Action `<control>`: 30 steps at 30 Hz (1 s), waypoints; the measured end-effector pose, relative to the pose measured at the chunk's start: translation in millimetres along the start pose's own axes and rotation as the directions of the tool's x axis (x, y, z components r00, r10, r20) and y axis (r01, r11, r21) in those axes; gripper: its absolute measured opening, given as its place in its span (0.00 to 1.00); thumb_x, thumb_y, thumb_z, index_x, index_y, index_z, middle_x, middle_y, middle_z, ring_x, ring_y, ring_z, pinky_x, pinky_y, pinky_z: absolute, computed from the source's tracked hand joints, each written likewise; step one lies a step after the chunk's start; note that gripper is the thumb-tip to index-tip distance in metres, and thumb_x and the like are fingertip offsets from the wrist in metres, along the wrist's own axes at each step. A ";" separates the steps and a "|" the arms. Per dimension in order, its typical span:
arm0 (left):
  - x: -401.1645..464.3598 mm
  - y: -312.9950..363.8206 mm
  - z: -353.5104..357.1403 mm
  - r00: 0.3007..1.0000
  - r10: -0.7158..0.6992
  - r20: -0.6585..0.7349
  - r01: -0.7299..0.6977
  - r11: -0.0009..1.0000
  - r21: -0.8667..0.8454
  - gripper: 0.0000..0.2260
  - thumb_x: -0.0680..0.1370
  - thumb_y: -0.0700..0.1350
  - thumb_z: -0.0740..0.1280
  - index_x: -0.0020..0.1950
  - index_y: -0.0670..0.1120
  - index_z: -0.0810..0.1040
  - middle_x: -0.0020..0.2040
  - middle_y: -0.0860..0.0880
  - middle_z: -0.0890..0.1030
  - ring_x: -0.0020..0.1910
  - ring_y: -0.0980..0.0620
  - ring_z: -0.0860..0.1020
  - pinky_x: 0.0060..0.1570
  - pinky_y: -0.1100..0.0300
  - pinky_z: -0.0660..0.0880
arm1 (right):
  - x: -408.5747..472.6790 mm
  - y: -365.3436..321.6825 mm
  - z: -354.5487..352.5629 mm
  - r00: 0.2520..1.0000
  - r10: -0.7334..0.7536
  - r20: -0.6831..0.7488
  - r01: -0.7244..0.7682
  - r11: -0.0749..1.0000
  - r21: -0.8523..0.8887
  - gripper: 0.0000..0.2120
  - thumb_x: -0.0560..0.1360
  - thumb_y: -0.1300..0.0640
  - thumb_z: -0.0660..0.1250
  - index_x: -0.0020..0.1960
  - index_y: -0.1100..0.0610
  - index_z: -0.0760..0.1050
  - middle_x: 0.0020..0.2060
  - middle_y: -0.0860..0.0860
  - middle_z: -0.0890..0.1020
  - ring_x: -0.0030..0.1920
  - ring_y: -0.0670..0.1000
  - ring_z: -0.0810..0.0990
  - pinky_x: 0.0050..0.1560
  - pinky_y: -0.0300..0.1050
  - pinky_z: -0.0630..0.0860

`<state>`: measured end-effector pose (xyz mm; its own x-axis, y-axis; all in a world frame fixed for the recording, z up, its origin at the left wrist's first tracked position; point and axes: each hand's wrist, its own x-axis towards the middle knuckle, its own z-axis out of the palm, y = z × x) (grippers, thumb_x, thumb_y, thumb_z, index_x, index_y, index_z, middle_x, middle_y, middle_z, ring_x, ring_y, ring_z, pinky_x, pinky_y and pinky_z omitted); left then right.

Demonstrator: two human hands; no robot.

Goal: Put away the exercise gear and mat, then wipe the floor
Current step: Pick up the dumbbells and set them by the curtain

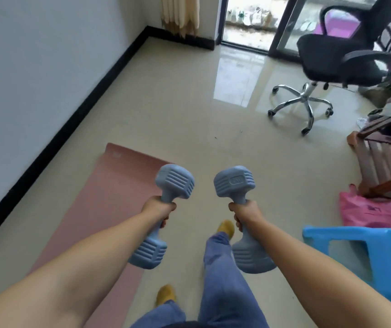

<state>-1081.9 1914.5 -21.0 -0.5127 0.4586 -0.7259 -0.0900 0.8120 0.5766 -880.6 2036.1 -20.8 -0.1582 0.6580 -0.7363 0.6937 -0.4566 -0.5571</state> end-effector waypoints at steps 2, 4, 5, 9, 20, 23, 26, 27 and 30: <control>37.8 46.1 12.1 0.999 0.007 0.038 -0.007 1.000 -0.003 0.07 0.74 0.37 0.63 0.37 0.42 0.70 0.26 0.46 0.67 0.25 0.49 0.63 0.27 0.61 0.62 | 44.8 -31.0 -24.2 1.000 -0.029 -0.008 0.028 0.999 -0.026 0.07 0.69 0.60 0.63 0.33 0.60 0.70 0.23 0.55 0.72 0.23 0.54 0.70 0.32 0.45 0.67; 74.7 88.9 22.7 1.000 0.007 0.013 -0.007 1.000 0.000 0.06 0.74 0.37 0.63 0.37 0.42 0.70 0.26 0.46 0.66 0.24 0.49 0.63 0.27 0.61 0.62 | 89.1 -63.2 -49.3 0.999 -0.031 -0.012 0.031 0.999 -0.037 0.06 0.70 0.60 0.63 0.35 0.60 0.71 0.24 0.55 0.72 0.24 0.54 0.70 0.32 0.45 0.67; 91.1 112.3 28.4 1.000 0.001 0.001 -0.001 1.000 0.009 0.05 0.74 0.37 0.63 0.38 0.41 0.71 0.26 0.46 0.67 0.24 0.49 0.64 0.27 0.61 0.63 | 109.0 -80.2 -63.4 1.000 -0.015 -0.005 0.015 0.999 -0.040 0.05 0.70 0.60 0.63 0.37 0.60 0.71 0.24 0.55 0.72 0.24 0.54 0.70 0.30 0.44 0.66; 148.6 207.7 40.3 0.998 -0.050 -0.035 0.051 0.999 0.013 0.06 0.73 0.38 0.65 0.37 0.40 0.71 0.26 0.44 0.69 0.23 0.48 0.67 0.27 0.60 0.65 | 180.8 -161.9 -121.5 0.999 0.010 0.033 -0.008 0.998 -0.067 0.04 0.71 0.62 0.62 0.38 0.60 0.70 0.24 0.55 0.70 0.24 0.53 0.68 0.28 0.41 0.65; 332.9 419.5 11.1 0.997 0.001 -0.083 -0.008 0.997 -0.081 0.04 0.73 0.39 0.65 0.41 0.39 0.73 0.28 0.43 0.71 0.25 0.48 0.67 0.27 0.61 0.66 | 370.7 -396.7 -174.9 0.996 -0.090 -0.005 0.089 0.991 -0.096 0.05 0.70 0.60 0.62 0.37 0.60 0.70 0.25 0.55 0.72 0.25 0.53 0.69 0.29 0.42 0.66; 388.1 487.2 -12.1 0.998 0.018 -0.065 -0.020 1.000 -0.024 0.03 0.73 0.39 0.64 0.40 0.41 0.73 0.29 0.44 0.72 0.25 0.47 0.68 0.27 0.61 0.67 | 421.3 -465.0 -182.6 0.996 -0.091 -0.025 0.087 0.989 -0.118 0.05 0.70 0.60 0.61 0.36 0.59 0.69 0.25 0.55 0.72 0.26 0.53 0.70 0.30 0.43 0.66; 436.5 558.9 -38.2 0.998 0.049 -0.025 -0.049 0.999 0.021 0.03 0.73 0.39 0.64 0.40 0.42 0.72 0.29 0.45 0.71 0.26 0.48 0.68 0.27 0.61 0.67 | 462.2 -529.9 -199.0 0.996 -0.075 -0.042 0.071 0.993 -0.090 0.05 0.71 0.60 0.62 0.38 0.60 0.70 0.26 0.55 0.72 0.26 0.53 0.70 0.29 0.42 0.66; 448.6 581.0 -45.2 0.998 0.055 -0.027 -0.054 0.998 0.043 0.03 0.73 0.39 0.64 0.40 0.42 0.72 0.29 0.45 0.72 0.26 0.48 0.68 0.27 0.61 0.66 | 471.7 -547.9 -203.5 0.997 -0.064 -0.050 0.060 0.996 -0.072 0.05 0.71 0.60 0.62 0.38 0.60 0.71 0.26 0.55 0.72 0.26 0.53 0.70 0.29 0.41 0.66; 500.1 647.9 -64.0 0.998 0.063 -0.022 -0.061 0.995 0.082 0.02 0.73 0.39 0.63 0.41 0.41 0.72 0.30 0.45 0.72 0.27 0.49 0.68 0.27 0.62 0.66 | 516.3 -603.6 -218.5 0.997 -0.050 -0.058 0.049 0.999 -0.011 0.04 0.72 0.61 0.63 0.39 0.61 0.70 0.27 0.56 0.72 0.25 0.52 0.69 0.29 0.41 0.65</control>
<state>-1451.3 2646.8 13.6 -0.5357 0.5013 -0.6795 0.0123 0.8093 0.5873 -1227.4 2782.3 19.2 -0.1516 0.7132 -0.6843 0.6931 -0.4169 -0.5881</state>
